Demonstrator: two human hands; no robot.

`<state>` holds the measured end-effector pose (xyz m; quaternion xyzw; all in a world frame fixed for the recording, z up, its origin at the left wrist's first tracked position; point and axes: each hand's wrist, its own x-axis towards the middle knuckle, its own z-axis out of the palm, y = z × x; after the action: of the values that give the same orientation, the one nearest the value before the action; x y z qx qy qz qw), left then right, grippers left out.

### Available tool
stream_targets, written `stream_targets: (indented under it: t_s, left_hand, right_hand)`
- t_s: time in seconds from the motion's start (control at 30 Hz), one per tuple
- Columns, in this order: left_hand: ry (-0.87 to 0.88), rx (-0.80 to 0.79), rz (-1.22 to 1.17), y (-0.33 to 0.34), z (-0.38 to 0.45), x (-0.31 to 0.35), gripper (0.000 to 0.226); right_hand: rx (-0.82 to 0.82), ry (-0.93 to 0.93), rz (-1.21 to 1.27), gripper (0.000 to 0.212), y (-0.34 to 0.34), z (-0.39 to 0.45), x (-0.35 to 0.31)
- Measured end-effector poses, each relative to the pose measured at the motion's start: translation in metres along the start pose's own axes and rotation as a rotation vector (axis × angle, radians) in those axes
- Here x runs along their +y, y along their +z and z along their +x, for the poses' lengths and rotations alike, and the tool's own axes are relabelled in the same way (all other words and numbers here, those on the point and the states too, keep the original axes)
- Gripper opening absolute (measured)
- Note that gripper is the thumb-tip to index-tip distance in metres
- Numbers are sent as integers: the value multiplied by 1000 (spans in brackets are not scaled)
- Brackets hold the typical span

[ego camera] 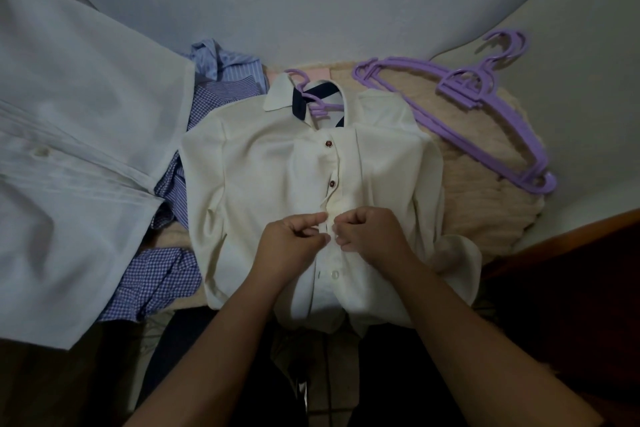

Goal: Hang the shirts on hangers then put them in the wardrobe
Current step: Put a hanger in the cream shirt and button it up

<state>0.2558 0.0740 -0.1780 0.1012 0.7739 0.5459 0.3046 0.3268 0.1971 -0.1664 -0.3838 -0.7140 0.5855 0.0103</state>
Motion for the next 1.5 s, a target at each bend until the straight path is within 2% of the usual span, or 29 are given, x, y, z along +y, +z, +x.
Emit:
stream_targets:
  t_s: [0.13,0.2,0.3,0.47,0.57,0.63,0.8,0.97,1.1,1.23,1.5]
  left_hand:
    - [23,24,-55,5,6,1,29]
    - [45,30,-84,6,9,1,31]
    - [70,36,-109,8,12,-2,33]
    - [86,47,-156,9,12,-9,34]
    - [94,54,-188,8,11,-12,33]
    - [95,57,-172,8,11,-12,33]
    - [117,66,-109,10,13,-11,33]
    - [128,66,-83,12,11,-14,34]
    - [88,36,-114,10,12,-18,32]
    - [0,-5,-186,6,12,-20,30]
    - [-143,-65,-341,3,18,-22,24]
  right_hand:
    - [133,-89,-133,7,4,11,-3]
    - [167,-136,-224,14,4,14,-6]
    - [140,-191,-333,13,3,14,-8]
    - [51,-286,-583,24,5,11,-9]
    - [40,-302,-641,29,4,11,-8]
    - [36,-294,-622,27,4,11,-7]
    - [56,-90,-179,13,-5,9,-5]
    - [20,-5,24,7,-10,8,-3]
    - [2,19,11,6,-6,10,-6]
    - [-34,42,-1,14,-3,13,-6]
    - [8,-36,-213,17,4,16,-3]
